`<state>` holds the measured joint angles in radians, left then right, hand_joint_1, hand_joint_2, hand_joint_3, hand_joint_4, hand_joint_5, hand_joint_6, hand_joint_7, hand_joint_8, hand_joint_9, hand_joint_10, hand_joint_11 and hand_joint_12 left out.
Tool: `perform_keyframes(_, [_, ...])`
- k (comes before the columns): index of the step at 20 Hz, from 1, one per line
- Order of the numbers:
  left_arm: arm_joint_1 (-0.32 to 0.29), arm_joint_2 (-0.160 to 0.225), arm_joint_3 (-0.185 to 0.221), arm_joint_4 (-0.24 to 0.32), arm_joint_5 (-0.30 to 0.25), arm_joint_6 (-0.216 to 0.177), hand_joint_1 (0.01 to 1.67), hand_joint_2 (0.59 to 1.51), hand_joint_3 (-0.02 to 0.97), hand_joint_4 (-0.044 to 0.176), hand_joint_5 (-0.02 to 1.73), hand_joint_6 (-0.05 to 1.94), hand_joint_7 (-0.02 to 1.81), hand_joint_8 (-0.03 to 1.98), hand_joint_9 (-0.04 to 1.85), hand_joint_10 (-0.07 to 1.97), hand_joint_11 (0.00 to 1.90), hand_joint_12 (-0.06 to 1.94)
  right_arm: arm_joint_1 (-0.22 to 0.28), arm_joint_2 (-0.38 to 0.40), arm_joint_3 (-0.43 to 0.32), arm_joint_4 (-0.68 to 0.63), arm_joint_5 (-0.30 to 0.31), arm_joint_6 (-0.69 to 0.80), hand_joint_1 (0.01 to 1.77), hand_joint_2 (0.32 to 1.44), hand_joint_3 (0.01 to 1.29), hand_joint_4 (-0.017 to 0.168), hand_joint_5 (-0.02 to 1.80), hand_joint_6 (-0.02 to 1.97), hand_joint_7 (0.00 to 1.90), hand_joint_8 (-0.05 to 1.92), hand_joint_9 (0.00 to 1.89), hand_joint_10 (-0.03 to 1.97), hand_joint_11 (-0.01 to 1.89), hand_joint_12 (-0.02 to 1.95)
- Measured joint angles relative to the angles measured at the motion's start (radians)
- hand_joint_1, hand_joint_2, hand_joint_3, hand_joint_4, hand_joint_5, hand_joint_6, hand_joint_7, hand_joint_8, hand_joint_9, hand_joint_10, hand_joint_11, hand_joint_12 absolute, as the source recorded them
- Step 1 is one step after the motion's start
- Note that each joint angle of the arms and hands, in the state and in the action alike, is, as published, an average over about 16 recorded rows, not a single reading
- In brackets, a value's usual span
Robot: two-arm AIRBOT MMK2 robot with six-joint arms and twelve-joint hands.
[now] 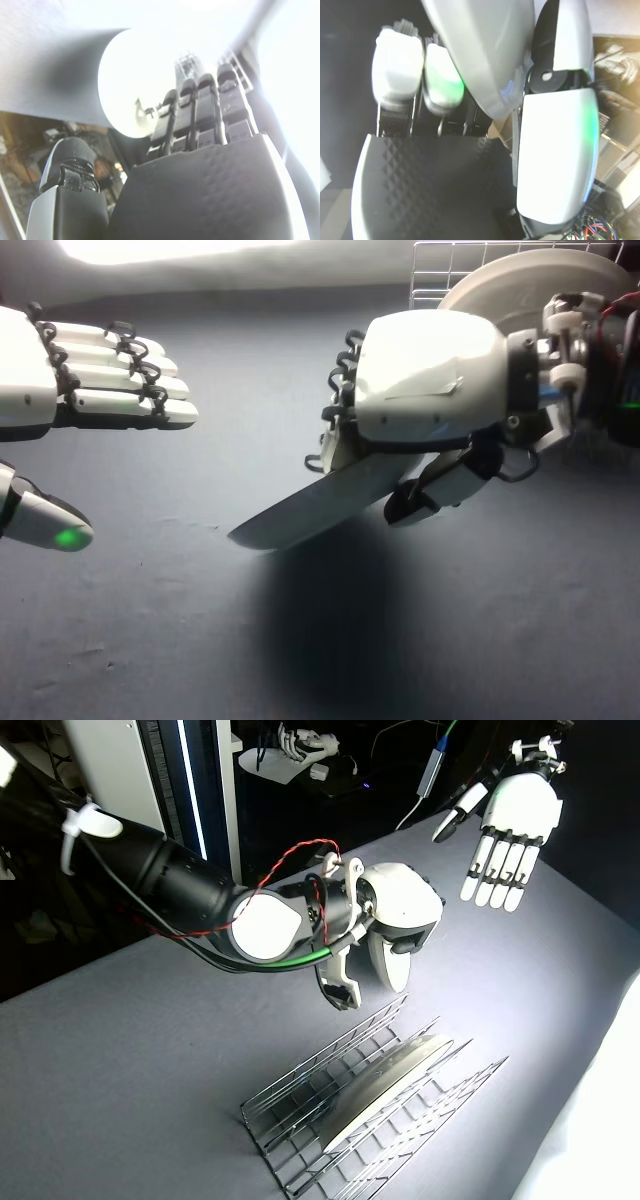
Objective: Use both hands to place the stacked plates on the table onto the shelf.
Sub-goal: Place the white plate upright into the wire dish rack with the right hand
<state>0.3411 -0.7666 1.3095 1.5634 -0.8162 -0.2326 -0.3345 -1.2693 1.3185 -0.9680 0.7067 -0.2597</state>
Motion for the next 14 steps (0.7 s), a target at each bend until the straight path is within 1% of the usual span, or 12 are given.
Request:
perform_keyframes(2, [-0.012, 0.009, -0.001, 0.002, -0.003, -0.001, 0.01, 1.167, 0.015, 0.0, 0.02, 0.01, 0.03, 0.01, 0.02, -0.06, 0.01, 0.01, 0.011, 0.019, -0.019, 0.016, -0.006, 0.0, 1.21, 0.84, 0.01, -0.009, 1.2, 0.27, 1.26, 0.97, 1.42, 1.79, 1.42, 1.89])
perform_keyframes(7, [-0.032, 0.024, -0.002, 0.007, -0.008, -0.004, 0.01, 1.166, 0.014, 0.0, 0.02, 0.01, 0.03, 0.01, 0.02, -0.06, 0.01, 0.01, 0.044, 0.058, -0.056, 0.072, -0.025, 0.001, 1.21, 0.84, 0.01, -0.009, 1.22, 0.25, 1.23, 0.91, 1.39, 1.74, 1.4, 1.89])
perform_keyframes(14, [-0.047, 0.032, 0.006, 0.016, -0.01, -0.006, 0.01, 1.166, 0.014, 0.001, 0.02, 0.01, 0.03, 0.01, 0.02, -0.06, 0.01, 0.01, 0.097, 0.096, -0.097, 0.202, -0.076, 0.001, 1.22, 0.84, 0.01, -0.009, 1.22, 0.27, 1.23, 0.99, 1.4, 1.8, 1.44, 1.91])
